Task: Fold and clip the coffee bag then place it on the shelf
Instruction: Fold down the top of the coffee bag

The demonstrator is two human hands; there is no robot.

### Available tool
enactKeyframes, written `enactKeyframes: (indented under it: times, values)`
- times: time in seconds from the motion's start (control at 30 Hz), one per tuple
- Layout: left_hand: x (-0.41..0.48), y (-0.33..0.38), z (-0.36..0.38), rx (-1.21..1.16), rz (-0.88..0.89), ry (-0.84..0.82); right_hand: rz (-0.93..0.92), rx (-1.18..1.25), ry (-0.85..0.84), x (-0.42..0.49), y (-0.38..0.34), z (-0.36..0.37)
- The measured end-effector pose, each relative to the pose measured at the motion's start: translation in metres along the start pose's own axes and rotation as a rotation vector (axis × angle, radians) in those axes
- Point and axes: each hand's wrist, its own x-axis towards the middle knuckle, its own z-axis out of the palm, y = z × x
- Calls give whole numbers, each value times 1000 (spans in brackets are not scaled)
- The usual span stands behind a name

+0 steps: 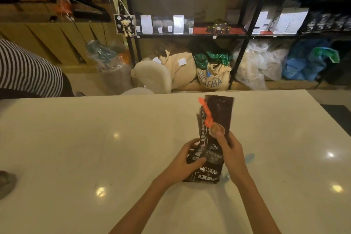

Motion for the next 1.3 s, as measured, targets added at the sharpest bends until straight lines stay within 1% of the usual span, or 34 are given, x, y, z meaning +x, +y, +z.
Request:
enactKeyframes:
  times: [0.17,0.2,0.3,0.33,0.37,0.4,0.47,0.5,0.53,0.63,0.73,0.77,0.8,0.83,0.87,0.9,0.93,0.97,1.0,1.03,1.1,1.13,1.17,1.2,1.23,1.3]
  values:
    - [-7,7,-19,-111,-5,111,-39,103,123,-2,1,23]
    - [-9,10,-23,-90,21,122,-43,133,160,-3,2,29]
    - [-17,22,-28,88,94,86,-4,254,260,-3,2,41]
    - [-19,26,-28,117,111,91,-1,273,241,-2,2,42]
    - [-21,27,-29,107,120,109,0,277,179,-2,0,42]
    - [-23,29,-30,59,118,135,3,249,86,0,-1,41]
    - [-29,32,-33,-80,84,158,23,119,-85,0,-8,42]
    - [-33,32,-36,-134,65,156,13,46,-130,-1,-11,44]
    - [-36,32,-37,-173,48,153,-24,-21,-138,-1,-14,46]
    - [-45,35,-40,-230,12,108,-201,-188,-22,0,-26,51]
    - [-54,40,-39,-245,-28,44,-368,-444,48,5,-34,50]
    - [-55,42,-39,-250,-31,31,-393,-490,64,6,-37,51]
    - [-56,44,-39,-257,-29,33,-383,-477,80,6,-40,52]
    - [-55,47,-40,-272,-19,56,-342,-392,72,6,-44,54]
    - [-55,49,-40,-300,-3,100,-273,-269,25,6,-47,55]
    - [-54,51,-42,-338,9,160,-177,-150,-69,4,-50,55]
    - [-54,53,-43,-384,15,217,-82,-81,-174,3,-52,55]
    - [-53,55,-44,-421,23,260,-30,-90,-258,-1,-51,56]
    - [-53,57,-46,-429,31,287,-29,-152,-288,-5,-47,58]
    - [-53,60,-46,-402,39,297,-70,-238,-256,-10,-42,61]
    - [-51,67,-47,-329,80,355,-212,-390,-134,-20,-34,68]
    - [-50,69,-48,-336,115,430,-301,-456,-117,-25,-32,72]
    - [-49,73,-49,-377,143,521,-375,-500,-133,-31,-33,76]
    - [-49,76,-50,-428,164,595,-415,-509,-155,-35,-36,79]
    - [-49,79,-52,-481,181,631,-403,-440,-174,-38,-41,81]
    - [-49,85,-53,-545,194,654,-272,-199,-240,-38,-48,79]
